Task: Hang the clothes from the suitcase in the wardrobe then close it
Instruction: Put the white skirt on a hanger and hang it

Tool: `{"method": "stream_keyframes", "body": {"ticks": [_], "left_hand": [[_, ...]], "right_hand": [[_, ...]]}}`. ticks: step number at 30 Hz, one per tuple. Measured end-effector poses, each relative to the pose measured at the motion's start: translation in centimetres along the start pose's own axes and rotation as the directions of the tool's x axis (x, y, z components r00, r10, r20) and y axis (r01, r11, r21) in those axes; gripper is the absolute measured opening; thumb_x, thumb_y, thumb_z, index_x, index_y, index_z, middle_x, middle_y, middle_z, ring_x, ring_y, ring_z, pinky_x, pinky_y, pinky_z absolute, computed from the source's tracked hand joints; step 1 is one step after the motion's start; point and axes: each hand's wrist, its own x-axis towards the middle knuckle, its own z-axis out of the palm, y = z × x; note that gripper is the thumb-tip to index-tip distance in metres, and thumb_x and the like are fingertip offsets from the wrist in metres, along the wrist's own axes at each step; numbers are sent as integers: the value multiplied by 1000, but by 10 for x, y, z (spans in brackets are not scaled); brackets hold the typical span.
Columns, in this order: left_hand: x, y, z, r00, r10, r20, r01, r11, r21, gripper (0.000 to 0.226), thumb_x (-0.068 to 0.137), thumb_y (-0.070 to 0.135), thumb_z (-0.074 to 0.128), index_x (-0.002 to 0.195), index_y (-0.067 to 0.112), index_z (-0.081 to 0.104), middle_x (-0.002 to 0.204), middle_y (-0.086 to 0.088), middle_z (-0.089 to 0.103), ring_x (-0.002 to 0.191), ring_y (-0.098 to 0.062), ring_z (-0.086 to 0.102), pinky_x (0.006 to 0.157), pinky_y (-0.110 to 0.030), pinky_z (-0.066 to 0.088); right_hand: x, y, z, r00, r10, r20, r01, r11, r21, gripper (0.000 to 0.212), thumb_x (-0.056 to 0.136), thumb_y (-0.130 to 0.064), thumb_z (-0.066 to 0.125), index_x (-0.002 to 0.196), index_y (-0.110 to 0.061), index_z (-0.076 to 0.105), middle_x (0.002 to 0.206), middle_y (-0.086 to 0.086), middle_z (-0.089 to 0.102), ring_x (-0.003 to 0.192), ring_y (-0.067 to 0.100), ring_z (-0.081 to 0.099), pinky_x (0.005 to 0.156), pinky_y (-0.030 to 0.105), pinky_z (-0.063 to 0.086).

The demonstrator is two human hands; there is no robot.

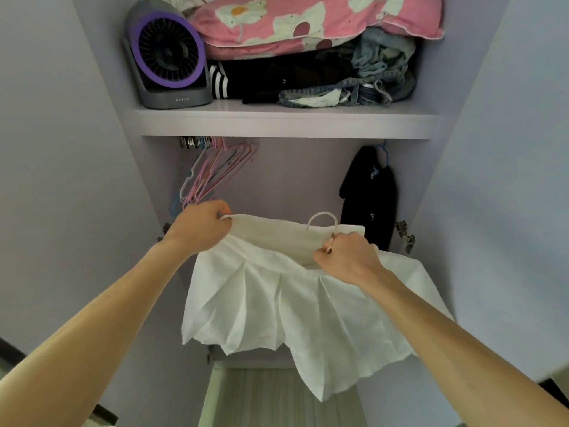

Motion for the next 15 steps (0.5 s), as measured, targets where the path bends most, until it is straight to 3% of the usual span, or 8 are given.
{"method": "stream_keyframes", "body": {"ticks": [4, 5, 7, 9, 10, 11, 13, 15], "left_hand": [[-2, 16, 12, 993, 94, 64, -93, 995, -29, 15, 91, 45, 50, 88, 34, 60, 89, 4, 68, 86, -21, 62, 67, -32, 43], [-2, 22, 14, 992, 112, 66, -108, 992, -59, 16, 91, 46, 52, 85, 33, 60, 86, 4, 68, 84, -19, 63, 67, -32, 45], [-1, 31, 15, 991, 129, 35, -125, 987, -98, 15, 92, 46, 56, 86, 33, 62, 88, 6, 68, 84, -18, 62, 69, -32, 45], [-2, 34, 16, 993, 114, 0, -113, 983, -142, 16, 94, 45, 58, 92, 30, 64, 92, 5, 68, 88, -19, 61, 74, -32, 44], [-2, 32, 16, 995, 100, -5, -100, 983, -155, 17, 94, 45, 59, 95, 28, 64, 93, 5, 68, 89, -19, 61, 77, -32, 44], [-3, 29, 18, 996, 91, 13, -88, 985, -151, 19, 93, 46, 60, 97, 28, 65, 94, 5, 68, 91, -19, 62, 78, -33, 45], [-7, 22, 21, 988, 90, 122, -76, 991, -113, 27, 92, 54, 59, 100, 30, 66, 98, 8, 68, 97, -18, 63, 79, -33, 45], [-13, 22, 21, 964, 80, 252, -48, 990, -131, 38, 92, 63, 54, 108, 31, 66, 107, 13, 64, 104, -15, 59, 83, -32, 42]], "right_hand": [[13, -33, -22, 969, -196, -150, 208, 975, 73, 38, 89, -34, 49, 55, -19, 42, 52, -4, 49, 58, 19, 52, 58, 30, 35], [15, -38, -24, 967, -235, -99, 238, 971, 24, 37, 90, -36, 49, 56, -21, 44, 58, -3, 53, 64, 22, 55, 62, 31, 38], [18, -46, -19, 961, -240, 141, 261, 953, -155, 35, 92, -43, 48, 62, -25, 45, 72, -2, 59, 75, 24, 55, 71, 34, 42], [18, -43, -5, 913, -152, 379, 249, 942, -224, 37, 94, -48, 51, 67, -23, 49, 75, -1, 57, 78, 23, 57, 64, 32, 41], [19, -40, -1, 902, -146, 407, 237, 954, -182, 39, 95, -50, 51, 70, -19, 53, 76, 0, 58, 79, 23, 59, 62, 32, 41], [20, -39, -1, 916, -165, 365, 214, 972, -98, 41, 95, -50, 51, 72, -16, 57, 75, 1, 60, 79, 24, 60, 63, 33, 43], [24, -40, -9, 971, -193, 143, 180, 979, 94, 46, 95, -50, 50, 74, -11, 62, 66, 1, 61, 75, 23, 59, 66, 35, 45], [26, -45, -15, 978, -206, -16, 206, 965, 164, 49, 95, -51, 49, 76, -10, 65, 61, 1, 60, 71, 21, 59, 65, 36, 45]]}}
